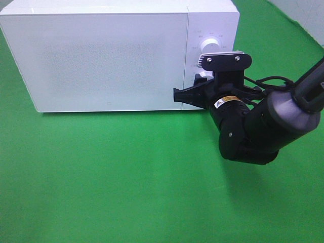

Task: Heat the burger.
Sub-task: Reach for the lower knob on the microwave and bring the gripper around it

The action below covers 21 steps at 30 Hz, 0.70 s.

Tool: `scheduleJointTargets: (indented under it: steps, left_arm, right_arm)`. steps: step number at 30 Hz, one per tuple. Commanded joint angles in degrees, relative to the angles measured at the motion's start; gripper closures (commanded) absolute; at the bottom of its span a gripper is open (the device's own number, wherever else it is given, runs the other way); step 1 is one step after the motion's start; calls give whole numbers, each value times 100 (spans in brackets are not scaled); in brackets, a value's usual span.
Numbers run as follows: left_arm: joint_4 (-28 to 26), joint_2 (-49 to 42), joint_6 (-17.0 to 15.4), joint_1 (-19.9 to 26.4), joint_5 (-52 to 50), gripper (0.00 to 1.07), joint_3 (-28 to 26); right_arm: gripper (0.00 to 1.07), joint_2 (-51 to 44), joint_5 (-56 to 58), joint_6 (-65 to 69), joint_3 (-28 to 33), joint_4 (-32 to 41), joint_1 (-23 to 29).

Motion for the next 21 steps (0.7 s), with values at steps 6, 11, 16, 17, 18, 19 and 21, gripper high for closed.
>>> scheduleJointTargets:
  steps: [6, 11, 16, 17, 18, 19, 21]
  left_arm:
    - [-11, -97, -6, 17, -23, 9, 11]
    - [-11, -97, -6, 17, -23, 9, 11]
    - [-11, -97, -6, 17, -23, 9, 11]
    - [-11, -97, -6, 17, -23, 9, 11]
    - [-11, -97, -6, 17, -23, 9, 11]
    - [-11, -97, -6, 17, -23, 9, 11]
    - [-11, -97, -6, 17, -23, 9, 11]
  right_arm:
    - [107, 11, -23, 0, -52, -97, -34]
    - [107, 11, -149, 143, -52, -103, -34]
    - [107, 11, -201, 1329, -52, -447, -34]
    - [107, 11, -201, 1329, -52, -447, -34]
    - [107, 11, -206, 1954, -52, -670, -34]
    - [107, 11, -206, 1954, -52, -670, -34]
    - [107, 11, -344, 3272, -52, -945, -34]
